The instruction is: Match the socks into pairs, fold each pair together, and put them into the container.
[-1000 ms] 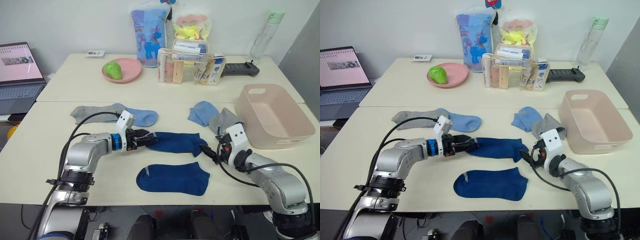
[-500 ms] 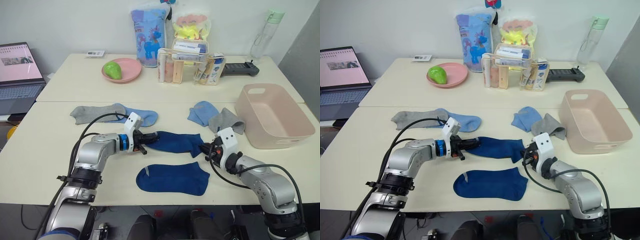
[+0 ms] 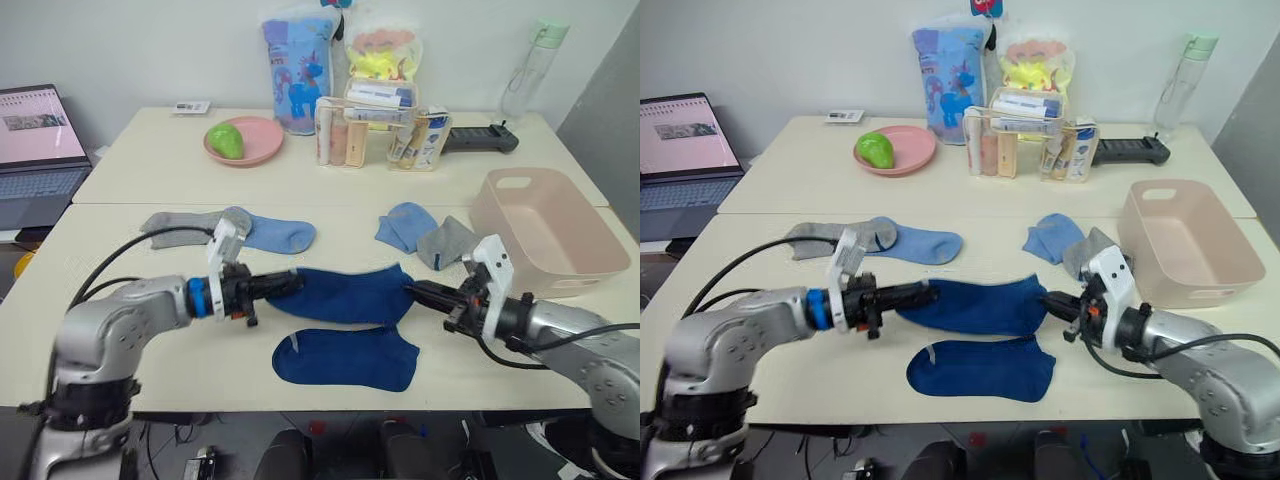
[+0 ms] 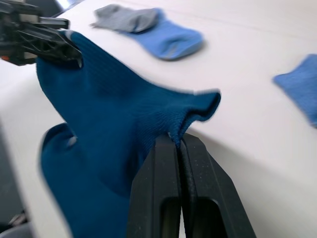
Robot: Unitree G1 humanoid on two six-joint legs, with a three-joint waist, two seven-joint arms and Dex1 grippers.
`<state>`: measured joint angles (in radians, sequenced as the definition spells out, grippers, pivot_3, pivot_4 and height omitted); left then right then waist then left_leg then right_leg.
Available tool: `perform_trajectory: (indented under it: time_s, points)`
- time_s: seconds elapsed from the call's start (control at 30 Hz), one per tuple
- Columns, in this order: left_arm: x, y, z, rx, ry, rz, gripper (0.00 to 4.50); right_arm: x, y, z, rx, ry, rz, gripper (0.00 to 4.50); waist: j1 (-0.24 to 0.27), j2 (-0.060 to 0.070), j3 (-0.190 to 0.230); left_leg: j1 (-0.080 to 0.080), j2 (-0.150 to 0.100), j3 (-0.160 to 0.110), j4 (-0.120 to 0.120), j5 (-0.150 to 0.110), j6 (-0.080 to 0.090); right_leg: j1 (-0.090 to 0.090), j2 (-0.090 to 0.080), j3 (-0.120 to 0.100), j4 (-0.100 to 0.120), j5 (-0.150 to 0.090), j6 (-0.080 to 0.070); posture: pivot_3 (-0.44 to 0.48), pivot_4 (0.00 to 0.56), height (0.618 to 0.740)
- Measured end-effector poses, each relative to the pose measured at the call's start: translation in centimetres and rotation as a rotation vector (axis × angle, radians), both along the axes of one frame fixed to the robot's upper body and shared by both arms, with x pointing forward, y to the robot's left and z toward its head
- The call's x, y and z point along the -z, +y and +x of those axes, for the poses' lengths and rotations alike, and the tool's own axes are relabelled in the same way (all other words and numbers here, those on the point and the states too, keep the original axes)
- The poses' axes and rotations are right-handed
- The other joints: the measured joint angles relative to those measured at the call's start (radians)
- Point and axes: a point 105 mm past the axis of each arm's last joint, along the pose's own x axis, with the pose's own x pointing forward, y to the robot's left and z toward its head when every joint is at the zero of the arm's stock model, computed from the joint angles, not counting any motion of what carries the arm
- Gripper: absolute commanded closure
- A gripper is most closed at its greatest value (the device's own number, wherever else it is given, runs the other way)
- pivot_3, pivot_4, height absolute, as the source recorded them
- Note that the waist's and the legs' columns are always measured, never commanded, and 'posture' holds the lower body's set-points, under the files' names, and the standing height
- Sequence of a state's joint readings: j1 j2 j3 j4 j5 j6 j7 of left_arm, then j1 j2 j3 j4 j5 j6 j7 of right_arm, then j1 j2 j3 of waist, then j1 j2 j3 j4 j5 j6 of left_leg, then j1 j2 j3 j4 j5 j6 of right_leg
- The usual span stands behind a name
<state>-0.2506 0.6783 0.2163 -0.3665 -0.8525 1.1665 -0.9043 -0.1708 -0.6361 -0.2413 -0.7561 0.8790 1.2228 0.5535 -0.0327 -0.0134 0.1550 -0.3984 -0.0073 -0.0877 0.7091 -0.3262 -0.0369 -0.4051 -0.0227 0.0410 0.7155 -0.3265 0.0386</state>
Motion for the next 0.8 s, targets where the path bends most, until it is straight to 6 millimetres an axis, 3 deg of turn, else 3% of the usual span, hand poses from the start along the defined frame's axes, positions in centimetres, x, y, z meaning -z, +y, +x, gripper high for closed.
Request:
perform_trajectory:
  time_s: [0.1,0.27,0.57,0.8]
  points:
    - [1.3,0.0,-2.0,-0.002,0.076,0.002,4.50,0.3,-0.4,-1.5,-0.058,0.056,-0.062,4.48,0.001,0.000,0.000,0.001,0.000,0.000,0.000,0.000,0.000,0.001,0.000,0.000,0.000,0.000,0.000,0.000,0.150,0.703]
    - [4.0,-0.6,-3.4,-0.038,0.132,0.033,4.50,1.5,-0.5,-1.9,-0.067,0.101,-0.120,4.48,0.002,0.000,0.000,0.001,0.000,0.000,0.000,0.000,0.000,0.001,0.000,0.000,-0.001,0.000,0.000,0.000,0.150,0.703]
    - [7.5,-1.4,-3.5,-0.113,0.125,0.077,4.50,4.7,0.1,-1.5,-0.042,0.076,-0.237,4.48,0.003,0.000,0.000,0.001,0.000,0.001,-0.001,0.000,0.000,0.001,0.000,0.000,-0.001,0.000,0.000,0.000,0.150,0.703]
    - [7.7,-1.3,-3.4,-0.123,0.089,0.098,4.50,5.8,-0.2,-1.3,-0.032,0.056,-0.295,4.48,0.003,0.000,0.000,0.001,0.000,0.001,-0.001,0.000,0.000,0.001,0.000,0.000,-0.001,0.000,0.000,0.000,0.150,0.703]
